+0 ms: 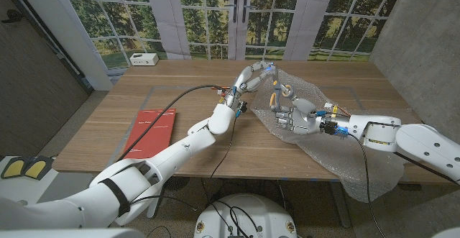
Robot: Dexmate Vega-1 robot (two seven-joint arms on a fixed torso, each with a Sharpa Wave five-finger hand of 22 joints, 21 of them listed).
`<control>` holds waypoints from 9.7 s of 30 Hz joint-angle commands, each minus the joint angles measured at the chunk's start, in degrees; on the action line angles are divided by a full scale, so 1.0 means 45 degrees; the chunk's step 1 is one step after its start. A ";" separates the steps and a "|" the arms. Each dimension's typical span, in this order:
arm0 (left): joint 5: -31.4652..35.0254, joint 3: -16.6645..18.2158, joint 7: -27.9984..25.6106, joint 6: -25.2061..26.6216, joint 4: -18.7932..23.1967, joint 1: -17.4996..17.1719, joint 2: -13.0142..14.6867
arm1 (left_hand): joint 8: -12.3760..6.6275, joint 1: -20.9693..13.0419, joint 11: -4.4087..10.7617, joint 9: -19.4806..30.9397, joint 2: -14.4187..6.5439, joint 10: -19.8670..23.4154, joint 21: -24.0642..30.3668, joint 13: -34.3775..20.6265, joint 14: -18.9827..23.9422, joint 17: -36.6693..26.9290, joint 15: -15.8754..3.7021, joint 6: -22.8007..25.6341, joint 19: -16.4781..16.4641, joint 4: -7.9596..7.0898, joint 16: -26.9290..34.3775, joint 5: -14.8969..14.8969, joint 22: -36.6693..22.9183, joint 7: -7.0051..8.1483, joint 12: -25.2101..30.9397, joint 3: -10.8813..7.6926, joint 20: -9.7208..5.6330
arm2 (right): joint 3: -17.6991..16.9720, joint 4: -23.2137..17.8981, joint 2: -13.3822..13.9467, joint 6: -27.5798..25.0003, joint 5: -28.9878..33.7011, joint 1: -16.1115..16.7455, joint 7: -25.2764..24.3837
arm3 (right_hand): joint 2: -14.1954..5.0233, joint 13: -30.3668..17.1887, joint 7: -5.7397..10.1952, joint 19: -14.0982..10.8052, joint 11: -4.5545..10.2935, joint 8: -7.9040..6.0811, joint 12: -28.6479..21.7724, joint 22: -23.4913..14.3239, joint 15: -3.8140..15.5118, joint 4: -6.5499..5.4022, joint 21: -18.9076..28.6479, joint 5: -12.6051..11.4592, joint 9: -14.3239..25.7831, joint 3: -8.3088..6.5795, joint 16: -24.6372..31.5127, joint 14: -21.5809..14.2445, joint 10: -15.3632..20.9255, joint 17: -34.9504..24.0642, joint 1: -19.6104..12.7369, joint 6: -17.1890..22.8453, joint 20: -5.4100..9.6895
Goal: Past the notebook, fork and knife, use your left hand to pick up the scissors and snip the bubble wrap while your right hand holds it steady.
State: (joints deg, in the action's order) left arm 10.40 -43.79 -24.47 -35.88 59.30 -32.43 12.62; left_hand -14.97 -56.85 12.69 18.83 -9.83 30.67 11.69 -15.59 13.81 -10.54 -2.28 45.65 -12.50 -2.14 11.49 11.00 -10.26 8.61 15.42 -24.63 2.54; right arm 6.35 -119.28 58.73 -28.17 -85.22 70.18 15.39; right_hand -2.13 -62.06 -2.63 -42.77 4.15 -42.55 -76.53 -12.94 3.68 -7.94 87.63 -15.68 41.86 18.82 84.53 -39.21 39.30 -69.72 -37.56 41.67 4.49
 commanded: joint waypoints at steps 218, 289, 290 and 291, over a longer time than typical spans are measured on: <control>-0.1126 0.0016 -0.1322 -0.0562 -0.2824 0.0234 -0.1252 | -0.1570 0.0052 -0.0177 0.4003 -0.0199 0.3062 0.0759 -0.5879 1.0105 -0.1982 -0.2493 -0.1368 -0.3641 -0.0001 0.1294 0.0515 0.0024 -0.0085 0.3015 -0.2080 -0.1812 | -0.0979 -0.1405 -0.0117 0.0410 0.0048 0.0781 -0.2241 | 0.0678 0.0609 -0.0068 0.0379 0.0827 0.5308 0.1789 0.0208 0.1886 0.3092 0.0080 0.0954 -0.2112 -0.6146 -0.3151 -0.1525 0.0966 -0.0142 -0.2866 -0.0794 0.1255; -0.0662 -0.0024 -0.1600 0.0181 -0.1398 -0.0165 -0.1162 | -0.1226 0.0209 -0.0179 0.3348 -0.0162 0.3457 0.0412 -0.5589 0.9960 -0.2022 -0.2496 -0.0948 -0.3715 0.0069 0.0970 0.0337 0.0006 0.0034 0.2338 -0.2194 -0.1531 | -0.0607 -0.1165 0.0337 0.0649 0.0999 0.0787 0.0208 | 0.1499 0.0989 -0.0458 0.0140 0.0446 0.7065 0.1840 0.0310 0.1895 0.2604 -0.0220 0.0271 -0.4872 -0.4999 -0.2965 -0.1064 0.0623 -0.0121 -0.1471 -0.0671 0.0895; -0.0676 -0.0013 -0.1610 0.0167 -0.1432 -0.0142 -0.1184 | -0.1215 0.0210 -0.0179 0.3340 -0.0163 0.3462 0.0407 -0.5590 0.9958 -0.2023 -0.2494 -0.0962 -0.3711 0.0070 0.0967 0.0335 0.0006 0.0047 0.2332 -0.2195 -0.1522 | -0.0586 -0.1151 0.0342 0.0659 0.1023 0.0758 0.0246 | 0.1460 0.0993 -0.0458 0.0135 0.0433 0.7066 0.1837 0.0321 0.1893 0.2602 -0.0231 0.0259 -0.4904 -0.5009 -0.2952 -0.1069 0.0622 -0.0127 -0.1491 -0.0677 0.0892; -0.0680 -0.0007 -0.1614 0.0165 -0.1448 -0.0124 -0.1193 | -0.1210 0.0208 -0.0181 0.3330 -0.0160 0.3468 0.0406 -0.5597 0.9965 -0.2026 -0.2501 -0.0957 -0.3719 0.0079 0.0969 0.0333 0.0005 0.0045 0.2328 -0.2195 -0.1525 | -0.0559 -0.1152 0.0363 0.0648 0.1058 0.0718 0.0236 | 0.1456 0.0976 -0.0454 0.0143 0.0442 0.7066 0.1828 0.0325 0.1891 0.2601 -0.0238 0.0256 -0.4912 -0.5008 -0.2950 -0.1068 0.0612 -0.0129 -0.1493 -0.0678 0.0901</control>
State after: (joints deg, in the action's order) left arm 7.50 -44.20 -31.44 -35.15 52.83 -33.17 7.68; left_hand -20.74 -56.01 11.67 33.73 -10.63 45.81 13.74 -40.59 58.85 -19.56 -9.41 40.89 -28.84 -1.65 15.75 12.55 -10.14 8.53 26.04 -34.11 -2.77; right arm 2.93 -125.01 60.04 -25.13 -80.64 74.27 15.20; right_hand 4.93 -57.57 -4.11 -41.67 6.20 -10.78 -68.03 -11.33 4.82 3.75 86.66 -14.21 19.79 -3.76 71.00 -44.39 42.16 -70.29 -44.18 38.19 4.19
